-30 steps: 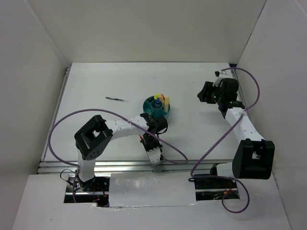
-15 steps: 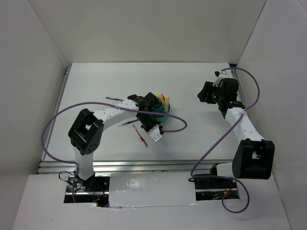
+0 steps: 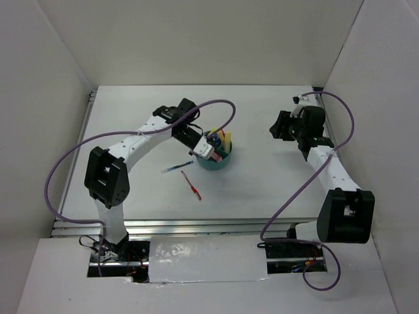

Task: Sort the stationery into containers
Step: Place the stationery in the storage box.

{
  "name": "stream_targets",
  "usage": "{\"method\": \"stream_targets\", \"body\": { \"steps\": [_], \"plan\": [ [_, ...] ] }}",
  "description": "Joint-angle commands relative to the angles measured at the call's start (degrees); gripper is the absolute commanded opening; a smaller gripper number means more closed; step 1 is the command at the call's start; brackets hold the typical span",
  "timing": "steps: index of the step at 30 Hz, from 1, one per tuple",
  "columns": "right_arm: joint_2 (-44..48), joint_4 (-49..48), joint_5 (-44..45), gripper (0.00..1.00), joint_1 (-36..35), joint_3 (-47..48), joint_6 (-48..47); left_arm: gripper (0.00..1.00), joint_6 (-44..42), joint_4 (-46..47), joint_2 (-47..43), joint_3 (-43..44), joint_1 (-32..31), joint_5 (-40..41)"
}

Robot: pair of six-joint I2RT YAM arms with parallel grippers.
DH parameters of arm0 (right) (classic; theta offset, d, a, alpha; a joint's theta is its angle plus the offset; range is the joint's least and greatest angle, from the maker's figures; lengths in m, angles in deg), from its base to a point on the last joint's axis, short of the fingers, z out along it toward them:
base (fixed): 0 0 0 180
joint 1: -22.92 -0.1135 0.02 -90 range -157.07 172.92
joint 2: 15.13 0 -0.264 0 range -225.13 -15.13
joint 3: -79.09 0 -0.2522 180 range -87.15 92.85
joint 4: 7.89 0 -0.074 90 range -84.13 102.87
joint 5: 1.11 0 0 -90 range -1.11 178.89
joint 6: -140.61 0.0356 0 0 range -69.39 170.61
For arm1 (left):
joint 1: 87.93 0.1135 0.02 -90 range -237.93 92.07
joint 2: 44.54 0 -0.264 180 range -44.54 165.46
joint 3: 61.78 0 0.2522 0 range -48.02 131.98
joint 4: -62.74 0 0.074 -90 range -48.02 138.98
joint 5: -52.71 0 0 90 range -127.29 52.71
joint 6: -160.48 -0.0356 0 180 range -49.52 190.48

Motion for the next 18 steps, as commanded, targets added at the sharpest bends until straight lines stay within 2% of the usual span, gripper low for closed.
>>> {"method": "stream_targets", "body": {
  "steps": [1, 6, 18],
  "plan": [
    [-0.9, -1.1, 0.2, 0.57, 0.1, 3.2, -0.6, 0.03, 6.4, -0.2, 0.4, 2.7, 1.2, -10.4],
    [-1.9, -1.0, 0.0, 0.57, 0.1, 4.1, -0.6, 0.03, 10.4, 2.2, 2.4, 4.3, 2.4, -12.1],
    [-2.6, -0.7, 0.3, 0.57, 0.1, 4.5, -0.8, 0.03, 11.8, 3.2, 7.9, 7.4, 2.3, -11.5]
  ]
}}
